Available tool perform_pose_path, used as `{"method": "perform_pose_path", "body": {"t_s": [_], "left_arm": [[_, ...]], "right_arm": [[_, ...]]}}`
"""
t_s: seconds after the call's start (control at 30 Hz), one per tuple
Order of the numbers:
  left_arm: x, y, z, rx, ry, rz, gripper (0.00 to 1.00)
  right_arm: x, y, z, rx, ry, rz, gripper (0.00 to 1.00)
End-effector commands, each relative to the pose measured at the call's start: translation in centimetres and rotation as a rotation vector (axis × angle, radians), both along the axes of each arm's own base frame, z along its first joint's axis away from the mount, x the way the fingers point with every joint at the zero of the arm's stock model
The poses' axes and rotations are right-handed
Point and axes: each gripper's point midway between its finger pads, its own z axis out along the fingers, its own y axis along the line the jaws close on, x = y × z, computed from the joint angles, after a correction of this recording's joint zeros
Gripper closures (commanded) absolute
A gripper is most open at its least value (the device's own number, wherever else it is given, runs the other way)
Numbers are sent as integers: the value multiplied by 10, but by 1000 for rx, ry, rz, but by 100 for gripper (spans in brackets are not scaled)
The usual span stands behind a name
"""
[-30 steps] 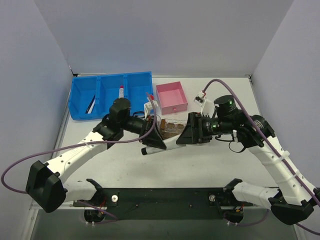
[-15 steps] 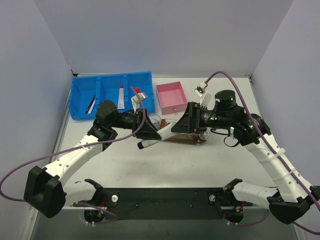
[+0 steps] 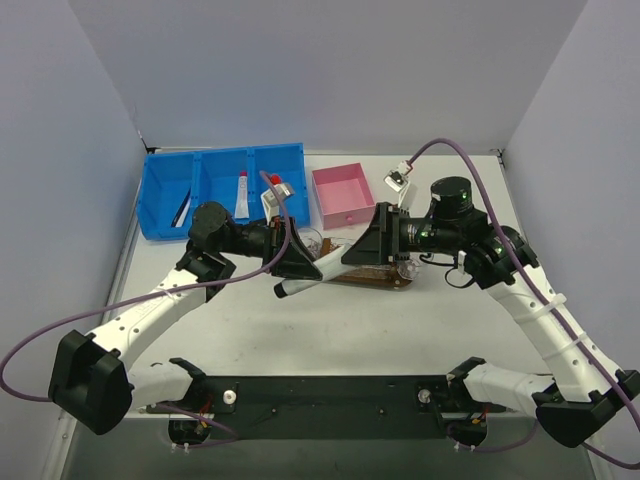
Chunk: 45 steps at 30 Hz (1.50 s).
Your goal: Prepare toiletry sets of a toothbrush and toothpaste on the tray
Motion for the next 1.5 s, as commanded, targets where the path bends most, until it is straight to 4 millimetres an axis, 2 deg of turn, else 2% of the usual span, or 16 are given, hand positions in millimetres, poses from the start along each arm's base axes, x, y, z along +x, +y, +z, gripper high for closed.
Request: {"method": "perform_pose_path", "body": {"t_s": [0.0,0.17,0.27,0.37,0.4,0.47,0.57,0.6,0.7,0.77,0.8,0.83,0.93,1.1,1.23,1.47], "left_arm": [[1,1,12,-48,-69,-6,100],[2,-1,10,-55,-58,0,100],[4,-2,10,-57,-52,10,100],[5,-2,8,-55,-47,15,100],[5,-3,6,-52,-44,15,100],[7,-3,5,-48,-36,18,99],[11,-5,3,-39,-35,32,87],[13,-6,2,-37,-54,41,75],[24,-8,-1,-11,-89,98,54],[45,-7,-6,52,-68,202,38],[55,-3,-7,68,-140,252,35],[74,0,-7,101,-146,352,19],[113,25,-11,223,-178,555,17],[162,87,-24,374,-112,880,14],[169,115,-46,428,-23,965,14],[166,141,-48,534,-85,1071,14]], "right_arm": [[-6,8,8,59,-11,60,56],[-8,12,7,63,-8,80,62],[-9,12,6,62,-8,90,70],[-9,13,6,62,-12,100,81],[-9,13,7,63,-15,101,92],[-6,14,7,59,-21,103,100],[-2,13,10,52,-44,86,100],[0,11,9,43,-45,72,100],[14,1,9,18,-67,-17,100],[20,-9,13,1,-92,-81,100],[26,-18,6,-50,-100,-140,100],[29,-26,7,-76,-124,-179,100],[39,-51,2,-179,-181,-294,100],[51,-94,-3,-383,-233,-451,100],[68,-114,-12,-549,-238,-513,100],[95,-122,-27,-737,-242,-506,100]]}}
